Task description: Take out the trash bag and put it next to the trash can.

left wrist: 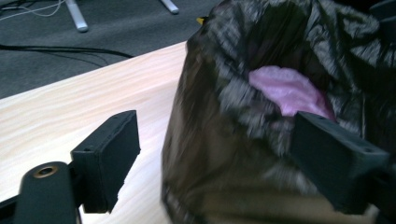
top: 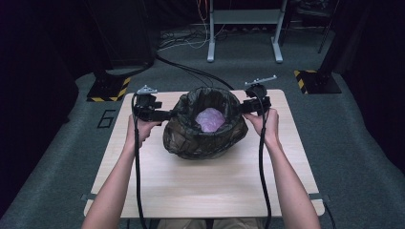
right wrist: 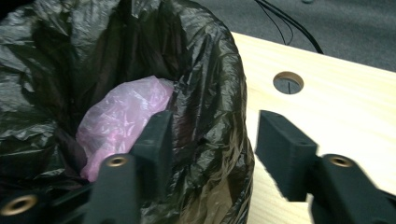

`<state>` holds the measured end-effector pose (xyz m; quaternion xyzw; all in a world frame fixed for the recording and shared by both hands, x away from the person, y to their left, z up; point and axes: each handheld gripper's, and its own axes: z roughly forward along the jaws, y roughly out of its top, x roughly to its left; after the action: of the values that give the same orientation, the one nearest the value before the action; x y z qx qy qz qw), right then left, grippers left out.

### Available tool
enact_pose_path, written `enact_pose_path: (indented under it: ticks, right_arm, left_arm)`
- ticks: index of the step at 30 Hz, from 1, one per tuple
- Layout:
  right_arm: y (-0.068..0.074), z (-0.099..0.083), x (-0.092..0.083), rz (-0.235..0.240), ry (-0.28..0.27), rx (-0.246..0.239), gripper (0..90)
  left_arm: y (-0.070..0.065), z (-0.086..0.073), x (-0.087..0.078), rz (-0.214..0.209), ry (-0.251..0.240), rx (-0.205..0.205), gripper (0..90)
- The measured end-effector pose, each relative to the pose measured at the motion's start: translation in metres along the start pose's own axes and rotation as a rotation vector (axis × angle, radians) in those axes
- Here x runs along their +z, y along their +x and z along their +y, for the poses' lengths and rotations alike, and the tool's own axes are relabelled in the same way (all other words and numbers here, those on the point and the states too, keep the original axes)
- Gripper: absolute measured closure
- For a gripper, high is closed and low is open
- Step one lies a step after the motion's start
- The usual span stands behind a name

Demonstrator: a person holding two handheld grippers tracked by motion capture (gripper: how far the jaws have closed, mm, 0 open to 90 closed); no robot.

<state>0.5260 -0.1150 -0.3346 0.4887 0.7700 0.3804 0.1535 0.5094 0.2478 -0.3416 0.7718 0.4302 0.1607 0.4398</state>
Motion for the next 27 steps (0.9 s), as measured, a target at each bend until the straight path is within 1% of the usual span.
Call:
enact_pose_path:
  ticks: [1,2,3,4,5,6,7,8,10,11,12,13,14,15,17,18,19,20,21,22,23,24,25,26,27]
  right_arm:
    - [0.000,0.000,0.000,0.000,0.000,0.000,47.2]
    - [-0.001,0.000,0.001,-0.001,0.004,0.008,49.3]
    - [-0.002,0.000,0.002,0.004,0.006,0.010,52.4]
    - [-0.002,0.000,0.005,0.005,0.017,0.018,58.1]
    - [-0.002,0.000,0.005,0.005,0.017,0.018,58.1]
    - [-0.002,-0.001,0.005,-0.001,0.018,0.017,60.6]
    - [-0.002,-0.001,0.006,0.010,0.015,0.024,65.9]
    - [-0.002,-0.001,0.006,0.010,0.015,0.024,65.9]
    - [0.001,-0.001,0.007,-0.007,0.009,0.015,69.2]
    - [0.001,-0.001,0.007,-0.007,0.009,0.015,69.2]
    - [0.002,0.000,0.006,-0.019,0.004,0.011,70.5]
    - [0.004,0.000,0.005,-0.031,-0.004,0.007,72.5]
    - [0.005,0.001,0.003,-0.047,-0.026,0.003,75.6]
    - [0.006,0.001,0.002,-0.055,-0.037,0.002,77.5]
    - [0.008,0.001,0.000,-0.073,-0.057,-0.003,80.1]
    - [0.008,0.001,0.000,-0.073,-0.057,-0.003,80.1]
    - [0.009,0.001,-0.003,-0.081,-0.084,-0.010,90.0]
    - [0.009,0.001,-0.003,-0.081,-0.084,-0.010,90.0]
    - [0.010,0.002,-0.004,-0.082,-0.101,-0.008,90.0]
    - [0.010,0.002,-0.005,-0.084,-0.103,-0.015,90.0]
    - [0.011,0.003,-0.003,-0.078,-0.090,-0.015,90.0]
    - [0.011,0.003,-0.003,-0.074,-0.089,-0.012,90.0]
    - [0.011,0.003,-0.003,-0.074,-0.089,-0.012,90.0]
    - [0.009,0.004,-0.003,-0.054,-0.088,0.001,90.0]
    - [0.009,0.004,-0.003,-0.054,-0.088,0.001,90.0]
  left_arm:
    - [-0.001,0.003,0.004,0.002,0.006,-0.004,21.1]
    - [-0.001,0.004,0.006,0.000,0.010,-0.006,25.1]
    - [-0.002,0.007,0.011,0.002,0.020,-0.007,27.1]
    - [-0.004,0.009,0.016,0.010,0.035,-0.003,34.8]
    - [-0.004,0.009,0.016,0.010,0.035,-0.003,37.4]
    - [-0.005,0.010,0.019,0.018,0.033,-0.001,37.4]
    - [-0.006,0.010,0.021,-0.001,0.029,-0.002,48.1]
    - [-0.006,0.010,0.021,-0.001,0.029,-0.002,51.4]
    - [-0.010,0.010,0.022,0.000,0.029,0.008,61.4]
    - [-0.012,0.011,0.023,0.000,0.029,0.014,61.4]
    - [-0.017,0.011,0.023,0.027,0.029,0.027,64.6]
    - [-0.020,0.012,0.023,0.047,0.031,0.049,69.0]
    - [-0.023,0.012,0.024,0.070,0.029,0.063,72.0]
    - [-0.030,0.013,0.024,0.124,0.017,0.090,73.9]
    - [-0.035,0.013,0.024,0.169,0.001,0.117,77.3]
    - [-0.035,0.013,0.024,0.169,0.001,0.117,79.1]
    - [-0.039,0.014,0.023,0.195,-0.029,0.136,82.4]
    - [-0.039,0.014,0.023,0.195,-0.029,0.136,86.2]
    - [-0.041,0.014,0.023,0.208,-0.042,0.149,86.2]
    - [-0.043,0.014,0.023,0.222,-0.053,0.159,87.5]
    - [-0.043,0.015,0.024,0.225,-0.056,0.167,88.9]
    - [-0.044,0.015,0.025,0.226,-0.057,0.167,89.2]
    - [-0.044,0.016,0.025,0.223,-0.054,0.164,89.2]
    - [-0.043,0.018,0.026,0.209,-0.054,0.153,89.5]
    - [-0.042,0.020,0.025,0.202,-0.054,0.148,89.5]
